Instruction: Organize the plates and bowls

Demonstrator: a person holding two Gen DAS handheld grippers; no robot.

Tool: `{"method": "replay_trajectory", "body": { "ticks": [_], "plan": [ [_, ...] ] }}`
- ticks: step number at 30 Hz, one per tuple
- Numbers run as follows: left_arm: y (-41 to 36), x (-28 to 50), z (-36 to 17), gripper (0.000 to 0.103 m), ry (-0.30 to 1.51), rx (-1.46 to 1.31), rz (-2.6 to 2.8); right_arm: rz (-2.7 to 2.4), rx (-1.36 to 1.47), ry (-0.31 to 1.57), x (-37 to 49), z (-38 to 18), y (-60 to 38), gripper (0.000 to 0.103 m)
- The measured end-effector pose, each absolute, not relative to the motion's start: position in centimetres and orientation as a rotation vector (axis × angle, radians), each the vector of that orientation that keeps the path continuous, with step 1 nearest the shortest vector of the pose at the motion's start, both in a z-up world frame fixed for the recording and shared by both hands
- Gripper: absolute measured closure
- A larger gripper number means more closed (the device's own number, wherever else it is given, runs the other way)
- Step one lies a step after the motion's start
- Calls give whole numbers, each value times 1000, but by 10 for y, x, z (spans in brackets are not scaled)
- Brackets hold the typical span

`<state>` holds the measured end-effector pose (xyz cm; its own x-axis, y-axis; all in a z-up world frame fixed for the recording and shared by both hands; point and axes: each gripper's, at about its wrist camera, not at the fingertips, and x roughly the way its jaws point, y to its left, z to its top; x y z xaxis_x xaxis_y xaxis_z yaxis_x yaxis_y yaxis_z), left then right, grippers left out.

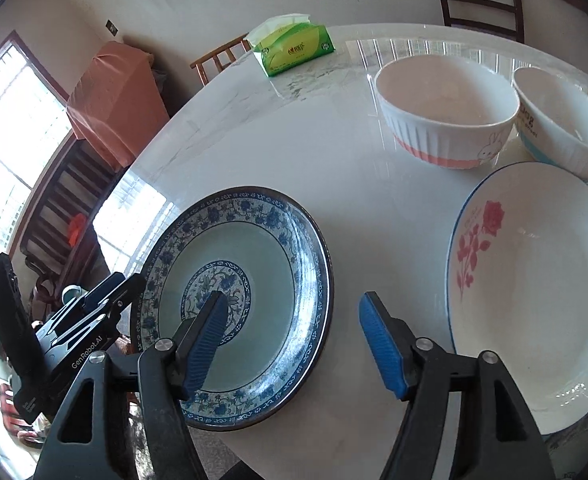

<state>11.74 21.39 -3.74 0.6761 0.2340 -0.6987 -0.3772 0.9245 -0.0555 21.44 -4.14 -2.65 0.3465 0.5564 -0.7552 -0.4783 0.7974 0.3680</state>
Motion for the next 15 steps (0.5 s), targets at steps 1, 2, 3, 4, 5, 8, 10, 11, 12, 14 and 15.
{"method": "replay_trajectory", "body": {
  "ticks": [1, 2, 3, 4, 5, 8, 10, 11, 12, 14, 15],
  "plan": [
    [216, 111, -32, 55, 732, -215, 348, 673, 108, 984, 206, -18, -54, 34],
    [217, 104, -26, 55, 714, -233, 337, 672, 137, 955, 196, -11, -69, 32],
    [216, 98, -20, 55, 697, -249, 314, 667, 165, 930, 184, -5, -87, 29],
    [212, 91, -14, 55, 682, -262, 281, 660, 189, 911, 173, -1, -106, 27],
    [205, 85, -8, 55, 674, -269, 237, 645, 211, 897, 161, 1, -126, 27],
    [163, 73, 4, 55, 694, -258, 45, 536, 238, 857, 124, 4, -192, 27],
    [126, 74, 4, 55, 750, -249, -116, 418, 220, 830, 100, 3, -238, 27],
    [105, 76, 2, 55, 783, -241, -193, 365, 213, 829, 93, 2, -259, 27],
    [85, 79, -2, 55, 817, -232, -262, 322, 209, 836, 85, -2, -279, 27],
    [48, 86, -13, 55, 879, -217, -366, 243, 231, 837, 74, -9, -318, 27],
    [31, 86, -18, 55, 911, -212, -398, 216, 257, 842, 69, -13, -334, 26]
  ]
}}
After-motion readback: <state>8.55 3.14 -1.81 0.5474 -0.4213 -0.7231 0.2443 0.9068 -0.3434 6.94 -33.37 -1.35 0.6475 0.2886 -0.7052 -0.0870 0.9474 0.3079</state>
